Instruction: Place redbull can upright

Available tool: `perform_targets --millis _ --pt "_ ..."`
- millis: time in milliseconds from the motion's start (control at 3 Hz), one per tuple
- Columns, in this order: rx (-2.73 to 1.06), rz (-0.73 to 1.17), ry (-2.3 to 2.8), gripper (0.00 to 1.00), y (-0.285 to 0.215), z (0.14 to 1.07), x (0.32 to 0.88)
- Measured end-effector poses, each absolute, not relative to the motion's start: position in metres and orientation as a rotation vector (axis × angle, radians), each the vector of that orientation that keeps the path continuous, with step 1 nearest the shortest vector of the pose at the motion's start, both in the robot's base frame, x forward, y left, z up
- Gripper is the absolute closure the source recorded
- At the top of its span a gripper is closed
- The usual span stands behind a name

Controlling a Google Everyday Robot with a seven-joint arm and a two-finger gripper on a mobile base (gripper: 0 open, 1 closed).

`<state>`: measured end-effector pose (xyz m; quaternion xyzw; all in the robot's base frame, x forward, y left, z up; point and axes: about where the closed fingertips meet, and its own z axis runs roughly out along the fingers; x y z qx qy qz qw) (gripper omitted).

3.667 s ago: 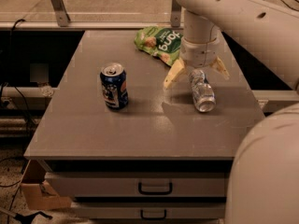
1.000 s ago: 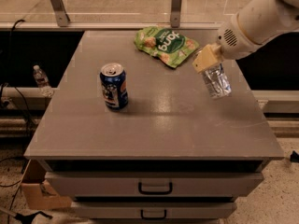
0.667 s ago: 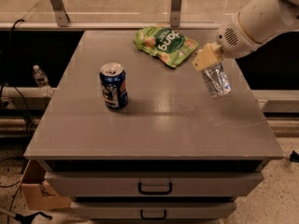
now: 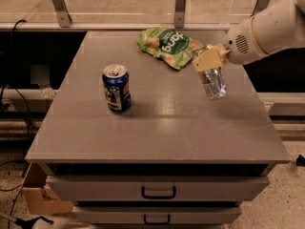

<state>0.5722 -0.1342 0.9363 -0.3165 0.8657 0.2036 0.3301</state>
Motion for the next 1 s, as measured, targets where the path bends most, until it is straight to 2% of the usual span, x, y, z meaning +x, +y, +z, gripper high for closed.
perform_targets --millis 1000 --pt "-1.135 0.696 1.838 1.00 -0.089 0.934 0.576"
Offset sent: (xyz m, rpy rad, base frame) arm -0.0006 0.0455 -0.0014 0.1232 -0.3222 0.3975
